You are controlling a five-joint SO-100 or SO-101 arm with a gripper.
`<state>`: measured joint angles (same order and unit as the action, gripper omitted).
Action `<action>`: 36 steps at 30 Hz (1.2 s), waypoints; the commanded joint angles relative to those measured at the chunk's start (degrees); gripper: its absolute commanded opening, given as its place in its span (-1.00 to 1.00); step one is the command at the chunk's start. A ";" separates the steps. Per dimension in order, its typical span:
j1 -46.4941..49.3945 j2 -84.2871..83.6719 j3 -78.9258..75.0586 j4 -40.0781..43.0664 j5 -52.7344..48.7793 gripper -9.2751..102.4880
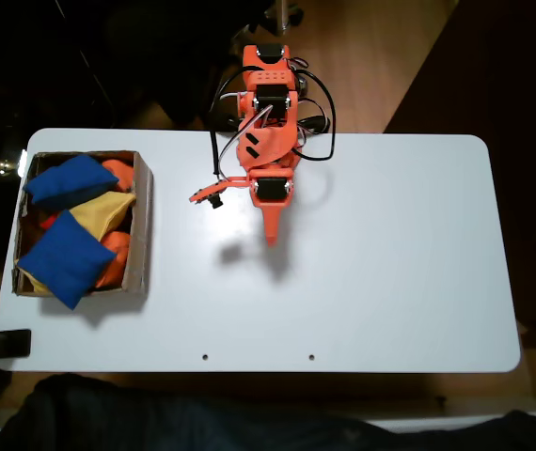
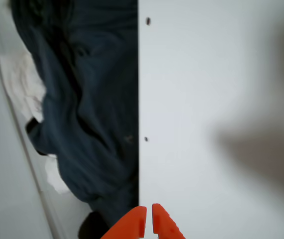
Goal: Grasp a bag and put it in the box.
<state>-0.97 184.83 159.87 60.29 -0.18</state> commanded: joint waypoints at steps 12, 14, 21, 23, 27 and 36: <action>-1.93 4.04 3.69 8.96 0.44 -0.83; -1.93 4.04 4.22 9.93 0.35 -0.83; -1.23 4.04 5.98 12.04 -0.53 -0.83; -0.97 4.04 6.42 12.48 -0.70 -0.83; -0.18 4.04 7.03 13.18 -1.23 -0.83; 0.79 4.04 8.61 13.97 -1.58 -0.83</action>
<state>-0.62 188.26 168.57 73.83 -1.58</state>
